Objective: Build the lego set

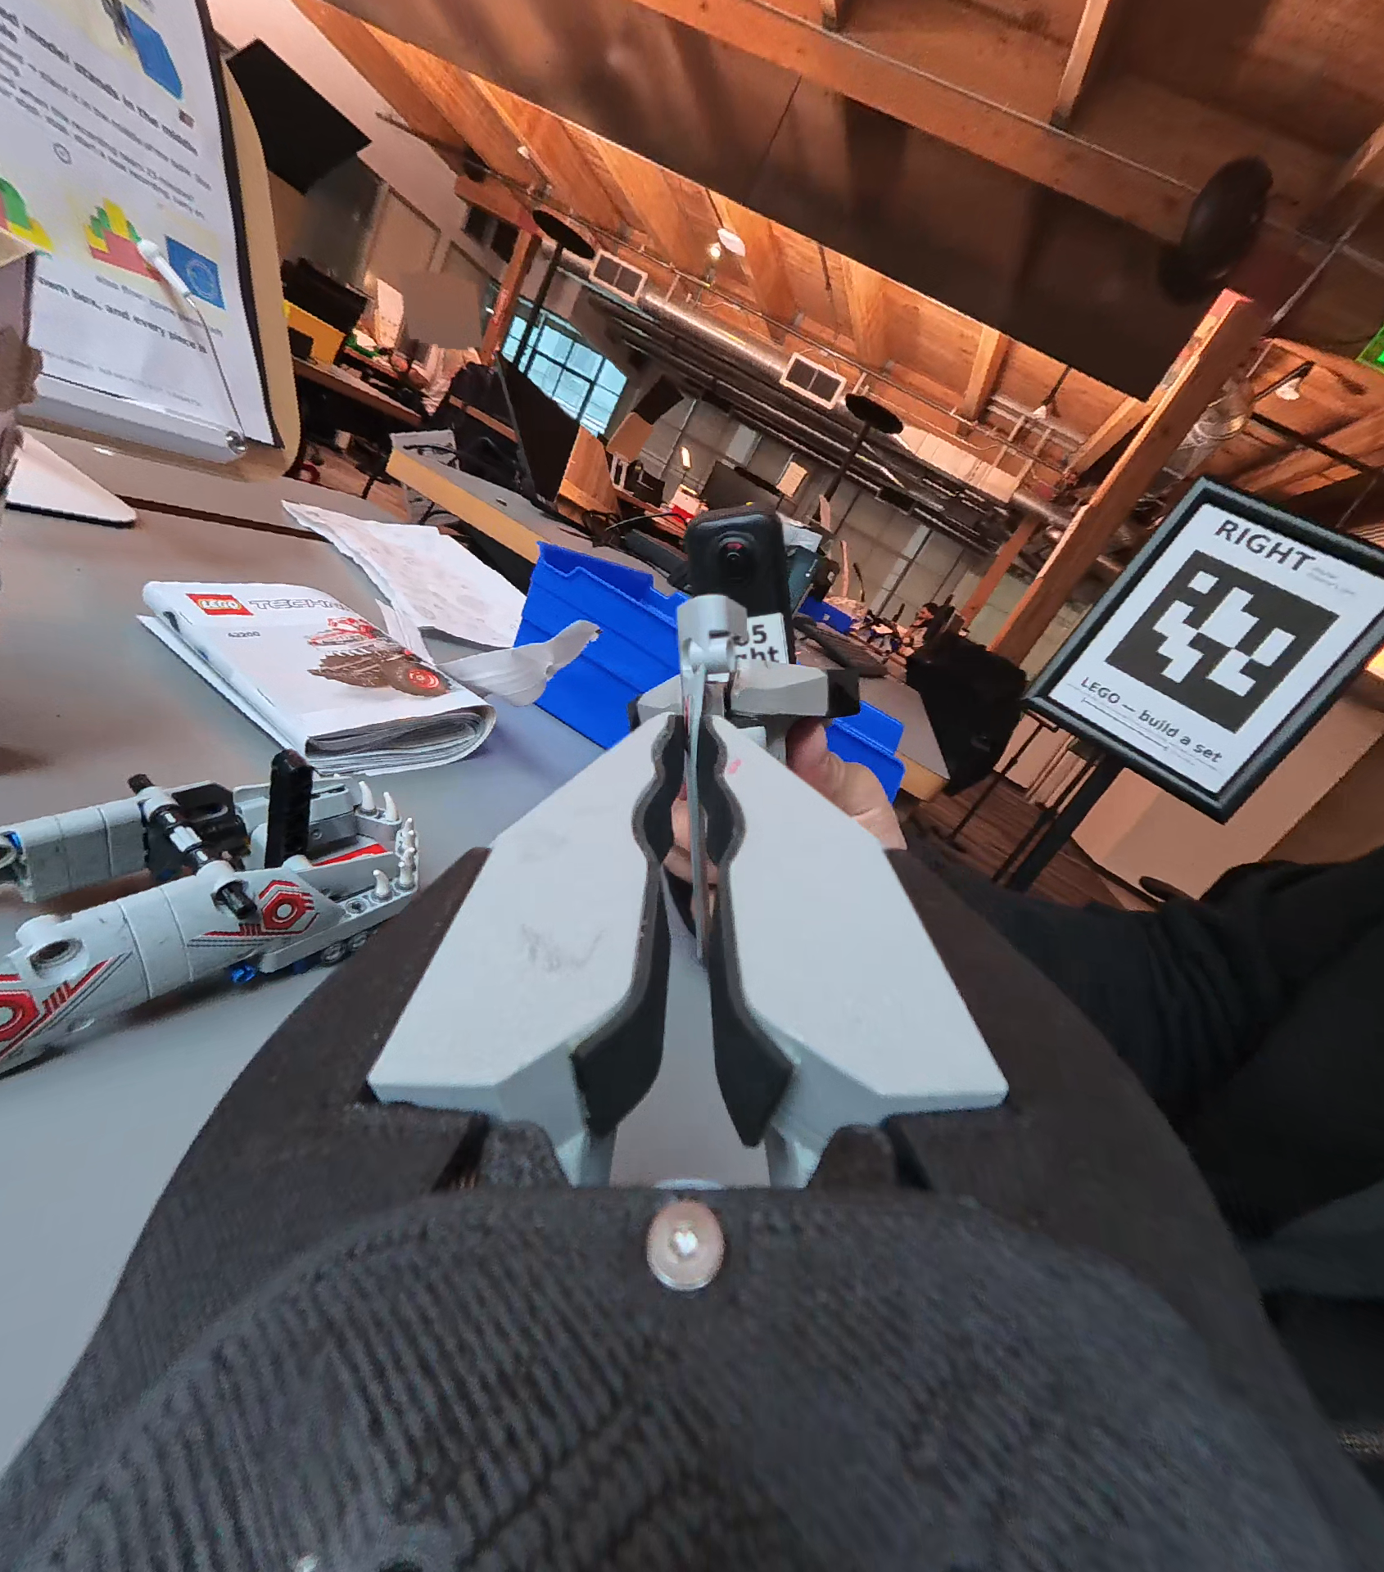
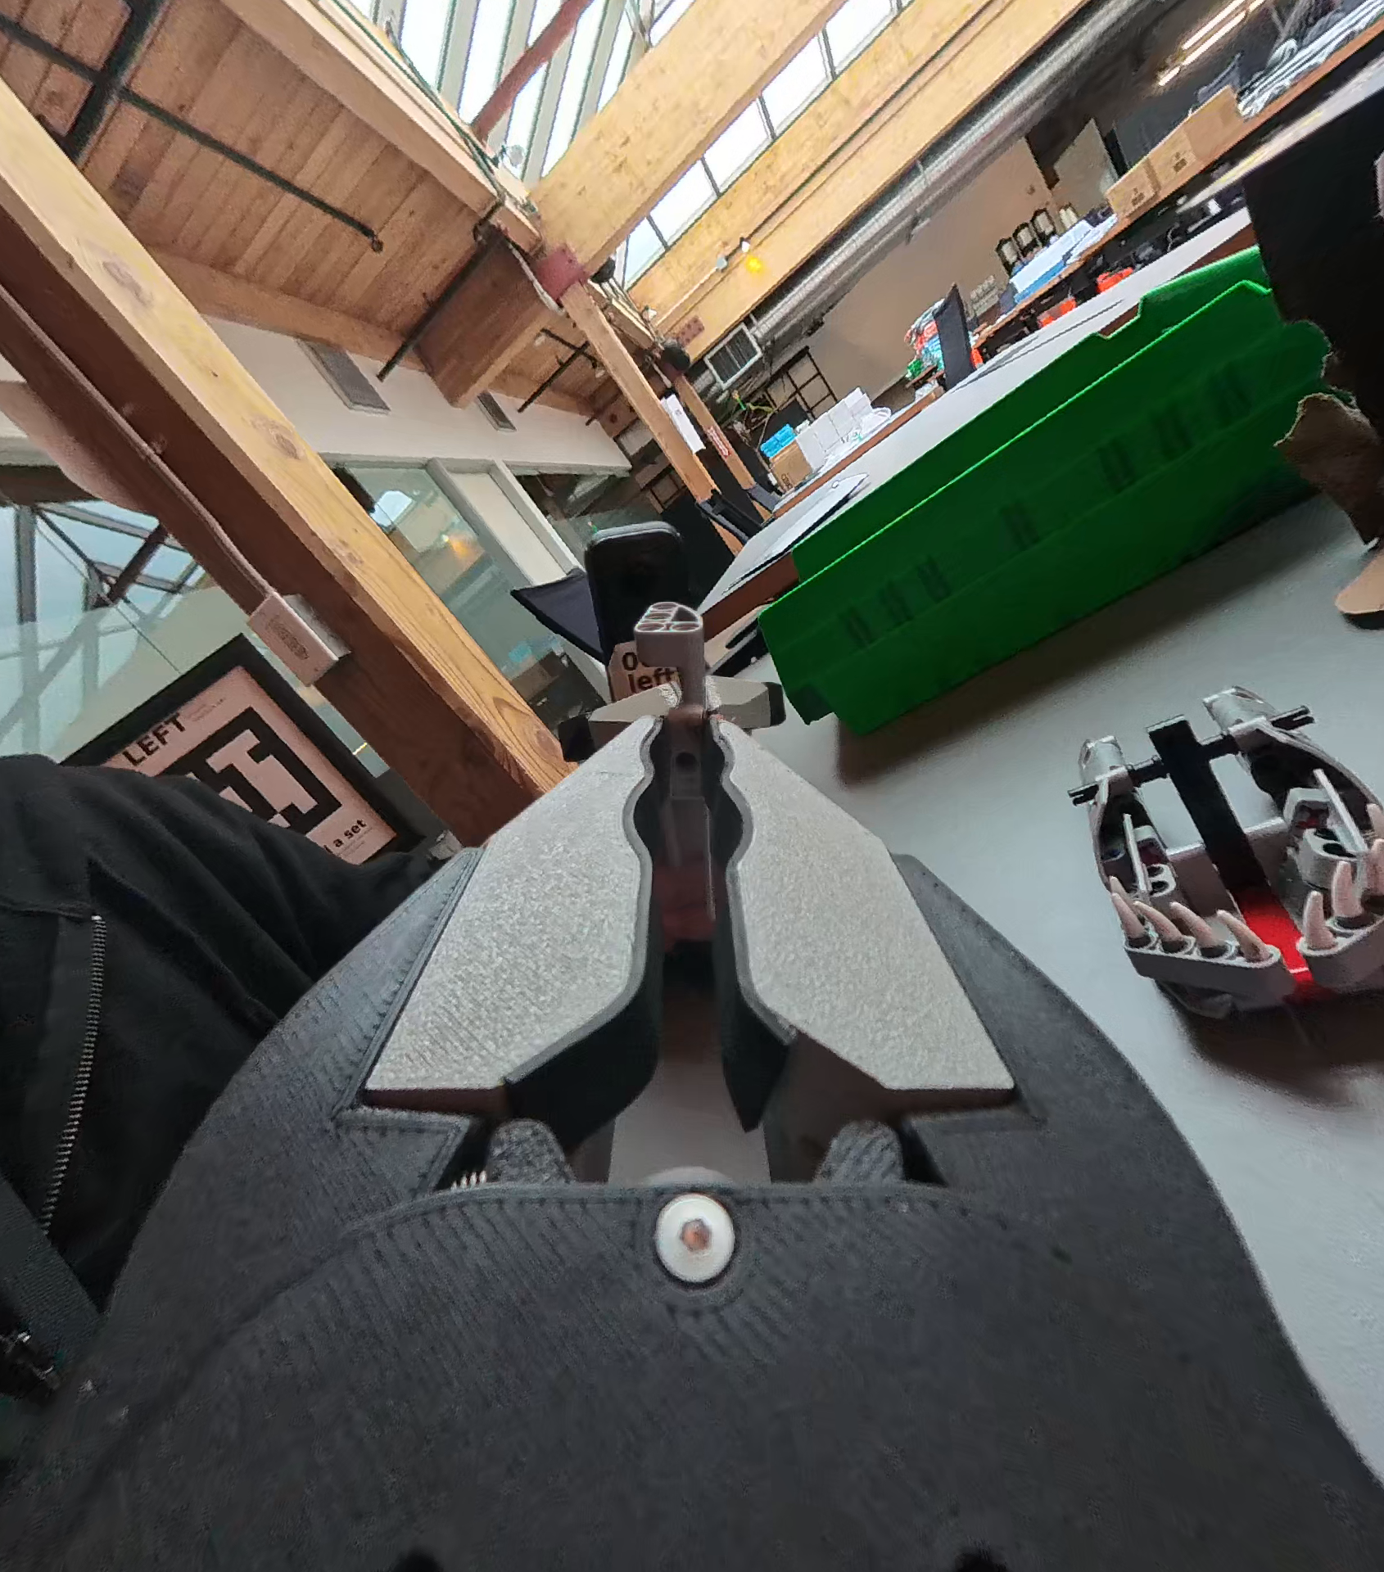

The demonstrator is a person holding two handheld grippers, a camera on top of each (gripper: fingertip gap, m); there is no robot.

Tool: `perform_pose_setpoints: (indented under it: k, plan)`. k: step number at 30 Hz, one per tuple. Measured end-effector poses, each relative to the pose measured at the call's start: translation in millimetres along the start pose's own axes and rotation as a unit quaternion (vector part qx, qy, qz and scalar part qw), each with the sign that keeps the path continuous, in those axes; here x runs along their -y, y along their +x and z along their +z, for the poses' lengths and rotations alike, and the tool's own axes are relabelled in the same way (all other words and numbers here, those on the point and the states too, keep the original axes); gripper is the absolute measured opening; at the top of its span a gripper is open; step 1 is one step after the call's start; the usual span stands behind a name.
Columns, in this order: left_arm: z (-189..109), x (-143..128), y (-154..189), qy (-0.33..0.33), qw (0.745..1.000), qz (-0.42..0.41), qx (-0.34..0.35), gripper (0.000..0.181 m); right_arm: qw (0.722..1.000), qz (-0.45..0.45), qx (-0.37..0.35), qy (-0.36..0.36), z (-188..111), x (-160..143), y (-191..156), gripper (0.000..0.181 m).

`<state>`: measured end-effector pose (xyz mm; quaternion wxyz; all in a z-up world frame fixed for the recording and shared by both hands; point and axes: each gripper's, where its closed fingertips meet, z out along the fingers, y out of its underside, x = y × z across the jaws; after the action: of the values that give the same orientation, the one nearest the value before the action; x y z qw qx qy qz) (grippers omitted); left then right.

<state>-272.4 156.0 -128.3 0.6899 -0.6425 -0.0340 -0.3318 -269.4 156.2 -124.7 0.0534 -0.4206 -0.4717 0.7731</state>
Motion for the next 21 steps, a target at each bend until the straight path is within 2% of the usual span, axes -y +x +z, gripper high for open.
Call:
perform_pose_setpoints:
  k: [13, 14, 15, 16, 17, 18, 19, 21]
  plan:
    - [-2.4, -0.7, -1.4, -0.002, 1.000, 0.020, 0.021, 0.000, 1.000, -0.004, -0.013, 0.002, -1.9, -1.6, 1.7, 0.002]
    - [-11.8, 12.1, -5.5, 0.036, 0.999, 0.017, 0.029, 0.000, 0.999, 0.008, -0.018, 0.043, -14.9, 11.8, 6.0, 0.003]
    - [-37.1, 35.9, -20.1, 0.092, 0.995, -0.009, 0.046, 0.000, 0.991, 0.039, -0.025, 0.129, -47.5, 39.2, 16.6, 0.002]
    - [-65.6, 52.5, -40.1, 0.123, 0.989, -0.014, 0.076, 0.000, 0.982, 0.059, -0.030, 0.178, -76.6, 56.0, 25.0, 0.001]
    - [-80.1, 55.7, -51.9, 0.124, 0.987, -0.013, 0.099, 0.000, 0.988, 0.031, -0.051, 0.139, -74.7, 49.3, 26.0, 0.001]
    - [-74.5, 52.0, -47.1, 0.110, 0.990, -0.013, 0.086, 0.000, 0.995, -0.017, -0.059, 0.077, -55.3, 35.3, 19.4, 0.002]
    - [-60.7, 46.8, -37.4, 0.097, 0.992, 0.008, 0.076, 0.000, 0.997, -0.045, -0.054, 0.038, -34.3, 23.4, 12.8, 0.003]
    - [-33.9, 29.6, -25.4, 0.049, 0.997, 0.020, 0.055, 0.000, 0.999, -0.042, -0.027, 0.002, -7.1, 9.1, 5.7, 0.003]
